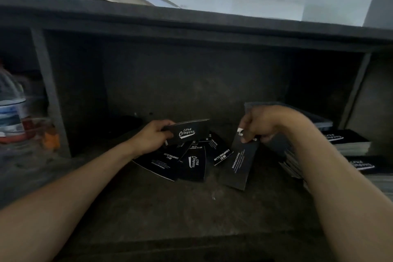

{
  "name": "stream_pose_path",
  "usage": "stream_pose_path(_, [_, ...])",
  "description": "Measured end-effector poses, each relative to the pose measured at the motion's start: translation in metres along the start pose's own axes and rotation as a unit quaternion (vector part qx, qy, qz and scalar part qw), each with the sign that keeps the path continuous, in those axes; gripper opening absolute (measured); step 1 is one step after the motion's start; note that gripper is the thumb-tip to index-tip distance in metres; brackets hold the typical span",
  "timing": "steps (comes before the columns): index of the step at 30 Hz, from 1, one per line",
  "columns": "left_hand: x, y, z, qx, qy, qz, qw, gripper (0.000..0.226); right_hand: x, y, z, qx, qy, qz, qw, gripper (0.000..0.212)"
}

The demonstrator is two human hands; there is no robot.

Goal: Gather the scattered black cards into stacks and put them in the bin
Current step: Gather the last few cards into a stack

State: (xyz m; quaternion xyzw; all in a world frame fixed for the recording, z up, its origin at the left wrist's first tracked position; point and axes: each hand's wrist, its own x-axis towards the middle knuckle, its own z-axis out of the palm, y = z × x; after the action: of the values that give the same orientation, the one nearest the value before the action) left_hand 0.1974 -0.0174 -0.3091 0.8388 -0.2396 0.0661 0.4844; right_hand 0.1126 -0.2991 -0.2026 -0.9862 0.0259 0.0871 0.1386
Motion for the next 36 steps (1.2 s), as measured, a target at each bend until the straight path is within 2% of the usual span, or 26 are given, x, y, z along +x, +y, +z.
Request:
stream_pose_path(2, [0.001, -0.003, -0.001, -0.021, 0.003, -0.018, 1.0, 0.033, -0.01, -0.006, -0.015, 0.098, 0.064, -0.039, 0.992, 0.011])
stream_pose_path(4, [0.002, -0.005, -0.002, -0.031, 0.002, -0.032, 0.999, 0.034, -0.011, -0.019, -0.019, 0.182, 0.182, -0.079, 0.963, 0.013])
stream_pose_path(5, [0.003, -0.007, -0.001, -0.036, 0.002, -0.038, 0.999, 0.036, -0.007, -0.028, -0.015, 0.185, 0.247, -0.099, 0.946, 0.016])
stream_pose_path(7, [0.005, -0.009, 0.001, -0.055, 0.007, -0.044, 0.997, 0.043, 0.005, -0.048, 0.007, 0.116, 0.369, -0.123, 0.914, 0.021])
stream_pose_path(9, [0.006, -0.01, 0.003, -0.085, 0.011, -0.05, 0.995, 0.044, 0.02, -0.064, 0.041, 0.058, 0.431, -0.157, 0.887, 0.022])
stream_pose_path(11, [0.008, -0.01, 0.002, -0.126, 0.019, -0.068, 0.99, 0.035, 0.039, -0.07, 0.075, 0.045, 0.381, -0.185, 0.905, 0.024])
stream_pose_path(13, [0.009, -0.011, -0.002, -0.13, 0.024, -0.093, 0.987, 0.029, 0.053, -0.068, 0.097, 0.073, 0.232, -0.204, 0.948, 0.031])
stream_pose_path(14, [0.008, -0.01, -0.003, -0.123, 0.02, -0.105, 0.987, 0.036, 0.057, -0.065, 0.103, 0.117, 0.145, -0.218, 0.958, 0.033])
stream_pose_path(15, [0.006, -0.01, -0.004, -0.115, 0.012, -0.109, 0.987, 0.042, 0.061, -0.061, 0.104, 0.167, 0.075, -0.23, 0.956, 0.033])
stream_pose_path(17, [0.005, -0.013, 0.0, -0.099, 0.004, -0.097, 0.99, 0.032, 0.07, -0.052, 0.095, 0.25, 0.016, -0.237, 0.939, 0.026])
stream_pose_path(18, [0.005, -0.013, 0.002, -0.085, 0.0, -0.09, 0.992, 0.025, 0.077, -0.047, 0.088, 0.276, 0.017, -0.228, 0.934, 0.019])
stream_pose_path(19, [0.006, -0.014, 0.004, -0.07, -0.002, -0.084, 0.994, 0.029, 0.084, -0.043, 0.079, 0.3, 0.034, -0.212, 0.929, 0.013])
stream_pose_path(22, [0.007, -0.012, 0.006, -0.049, 0.009, -0.071, 0.996, 0.041, 0.113, -0.027, 0.06, 0.285, 0.216, -0.091, 0.929, 0.007])
stream_pose_path(23, [0.007, -0.011, 0.005, -0.054, 0.017, -0.072, 0.996, 0.042, 0.122, -0.022, 0.059, 0.257, 0.245, -0.047, 0.934, 0.013])
stream_pose_path(25, [0.008, -0.01, 0.002, -0.066, 0.041, -0.067, 0.995, 0.042, 0.137, -0.014, 0.072, 0.218, 0.197, 0.011, 0.956, 0.044])
stream_pose_path(26, [0.008, -0.009, 0.0, -0.061, 0.06, -0.059, 0.995, 0.041, 0.141, -0.012, 0.08, 0.203, 0.165, 0.02, 0.965, 0.05])
stream_pose_path(28, [0.009, -0.011, -0.006, -0.039, 0.101, -0.038, 0.993, 0.037, 0.147, -0.008, 0.091, 0.211, 0.158, 0.013, 0.964, 0.046])
stream_pose_path(30, [0.009, -0.012, -0.011, -0.024, 0.114, -0.027, 0.993, 0.037, 0.147, -0.001, 0.087, 0.278, 0.178, 0.006, 0.944, 0.042])
stream_pose_path(33, [0.007, -0.012, -0.013, -0.04, 0.087, -0.032, 0.995, 0.039, 0.138, 0.007, 0.064, 0.381, 0.226, 0.005, 0.897, 0.036])
stream_pose_path(35, [0.006, -0.011, -0.013, -0.06, 0.072, -0.045, 0.995, 0.039, 0.121, 0.003, 0.049, 0.454, 0.249, -0.061, 0.853, 0.035])
stream_pose_path(36, [0.006, -0.011, -0.013, -0.068, 0.069, -0.05, 0.994, 0.037, 0.111, -0.002, 0.043, 0.48, 0.236, -0.112, 0.837, 0.037])
